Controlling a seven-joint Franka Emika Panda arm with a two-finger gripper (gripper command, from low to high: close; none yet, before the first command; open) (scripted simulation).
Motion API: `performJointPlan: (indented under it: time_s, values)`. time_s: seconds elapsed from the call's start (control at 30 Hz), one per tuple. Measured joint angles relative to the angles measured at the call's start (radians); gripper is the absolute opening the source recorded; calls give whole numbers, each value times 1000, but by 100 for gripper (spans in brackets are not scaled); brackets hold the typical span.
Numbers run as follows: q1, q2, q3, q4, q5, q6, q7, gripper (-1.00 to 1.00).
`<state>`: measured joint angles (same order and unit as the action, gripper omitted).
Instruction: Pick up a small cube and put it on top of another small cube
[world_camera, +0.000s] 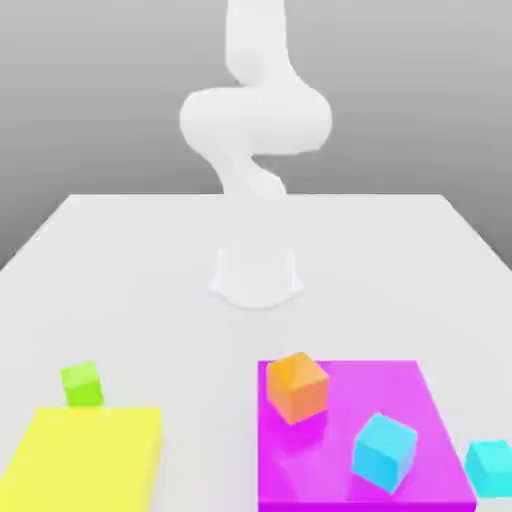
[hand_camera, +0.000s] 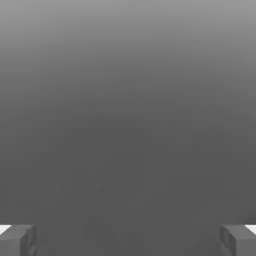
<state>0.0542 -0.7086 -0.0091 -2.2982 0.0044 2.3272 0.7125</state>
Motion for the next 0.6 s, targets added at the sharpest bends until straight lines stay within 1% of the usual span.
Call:
performJointPlan:
  time_s: [0.23,0.6]
  values:
    - [136,260,-11,5,26,77,-258,0]
    - [289,659,42,13,52,196,-645,0]
